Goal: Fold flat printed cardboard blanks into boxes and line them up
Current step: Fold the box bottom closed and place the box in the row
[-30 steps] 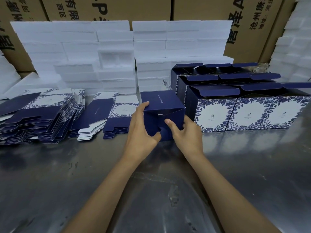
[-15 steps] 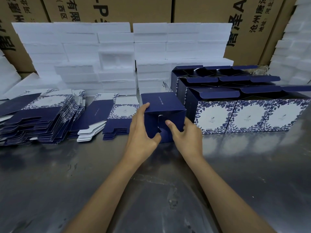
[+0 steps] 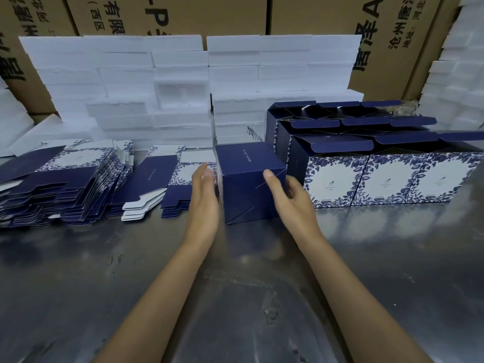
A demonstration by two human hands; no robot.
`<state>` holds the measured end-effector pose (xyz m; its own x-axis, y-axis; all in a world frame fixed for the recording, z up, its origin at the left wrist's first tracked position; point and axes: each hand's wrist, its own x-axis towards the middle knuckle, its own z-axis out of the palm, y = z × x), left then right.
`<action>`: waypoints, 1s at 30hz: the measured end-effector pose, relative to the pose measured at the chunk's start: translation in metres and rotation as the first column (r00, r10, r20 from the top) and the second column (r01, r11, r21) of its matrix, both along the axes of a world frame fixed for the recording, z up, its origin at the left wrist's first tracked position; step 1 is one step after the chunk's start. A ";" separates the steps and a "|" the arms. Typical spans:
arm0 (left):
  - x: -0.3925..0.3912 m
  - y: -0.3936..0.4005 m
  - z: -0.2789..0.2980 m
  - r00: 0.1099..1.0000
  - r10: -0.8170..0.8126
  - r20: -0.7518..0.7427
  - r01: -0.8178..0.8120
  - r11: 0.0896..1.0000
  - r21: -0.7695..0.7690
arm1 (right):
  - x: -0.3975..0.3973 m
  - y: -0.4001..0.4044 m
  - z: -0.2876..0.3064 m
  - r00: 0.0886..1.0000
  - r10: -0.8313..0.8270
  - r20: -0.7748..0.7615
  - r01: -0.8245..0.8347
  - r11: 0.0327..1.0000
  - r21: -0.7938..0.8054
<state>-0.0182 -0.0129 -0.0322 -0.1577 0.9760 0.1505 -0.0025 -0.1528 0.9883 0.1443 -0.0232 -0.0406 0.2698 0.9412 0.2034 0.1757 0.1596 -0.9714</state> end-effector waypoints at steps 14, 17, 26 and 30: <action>-0.012 -0.008 0.014 0.984 -0.176 0.023 0.168 0.966 0.195 | 0.014 0.008 0.012 0.909 0.033 -0.415 -0.017 0.999 0.044; -0.014 -0.008 0.020 0.999 -0.018 0.040 0.009 0.977 0.213 | 0.014 0.007 0.008 0.957 0.003 -0.291 0.027 0.995 0.098; -0.014 -0.007 0.021 0.994 -0.066 0.085 0.047 0.978 0.205 | 0.007 -0.005 0.025 0.832 0.223 -0.508 -0.291 0.955 -0.059; -0.016 -0.008 0.020 0.993 -0.098 0.068 0.078 0.963 0.257 | 0.007 -0.012 0.030 0.954 0.155 -0.255 -0.158 0.987 0.007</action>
